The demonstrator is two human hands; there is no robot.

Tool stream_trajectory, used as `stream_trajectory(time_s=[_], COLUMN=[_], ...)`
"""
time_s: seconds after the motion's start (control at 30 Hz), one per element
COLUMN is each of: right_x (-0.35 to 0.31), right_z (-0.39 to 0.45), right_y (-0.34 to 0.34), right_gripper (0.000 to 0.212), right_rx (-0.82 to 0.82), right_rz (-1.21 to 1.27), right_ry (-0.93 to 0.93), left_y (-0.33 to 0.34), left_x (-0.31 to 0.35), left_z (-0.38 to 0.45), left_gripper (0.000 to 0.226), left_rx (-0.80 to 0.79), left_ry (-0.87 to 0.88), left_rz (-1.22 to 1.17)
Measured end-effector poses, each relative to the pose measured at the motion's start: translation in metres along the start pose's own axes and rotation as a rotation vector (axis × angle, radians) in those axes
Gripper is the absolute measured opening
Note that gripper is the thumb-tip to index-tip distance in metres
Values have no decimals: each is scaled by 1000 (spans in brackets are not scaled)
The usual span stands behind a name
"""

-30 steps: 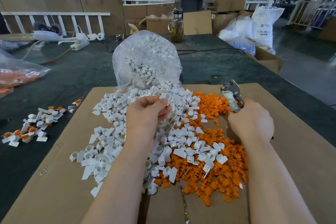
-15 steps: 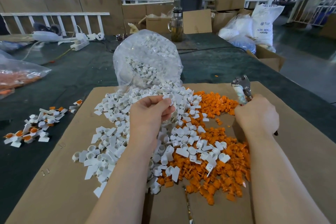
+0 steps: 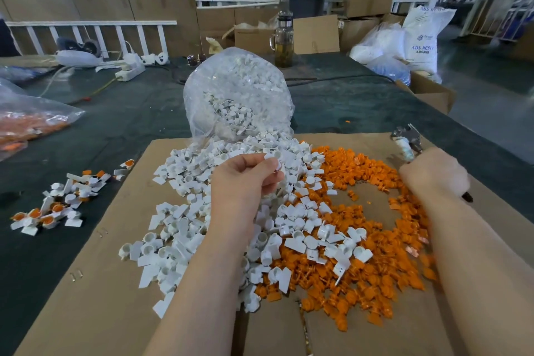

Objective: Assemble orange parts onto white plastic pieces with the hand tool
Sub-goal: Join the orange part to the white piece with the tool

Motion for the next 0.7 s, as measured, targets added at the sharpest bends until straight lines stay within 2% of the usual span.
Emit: stream_trajectory(time_s=[0.2, 0.5, 0.63, 0.7], right_x=[-6, -53, -43, -29], right_z=[-15, -54, -41, -32], right_y=[14, 25, 11, 5], right_gripper=[12, 16, 26, 23], right_rx=[-59, -141, -62, -46], right_rz=[50, 114, 119, 92], right_ry=[4, -99, -54, -18], left_y=[1, 1, 1, 0], left_x=[-1, 0, 0, 0], left_z=[0, 0, 1, 1], left_gripper=[5, 6, 6, 6], left_rx=[-4, -5, -14, -12], left_ry=[1, -7, -4, -4], left_rz=[12, 6, 2, -1])
Point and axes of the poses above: each hand's wrist, its own z-axis towards the middle knuckle, its own y-axis out of the palm, x = y × z, the point moved 8 cm from there along z, towards the middle knuckle, and after that the axes turned 13 degrees about x, right-handed, at the moved point
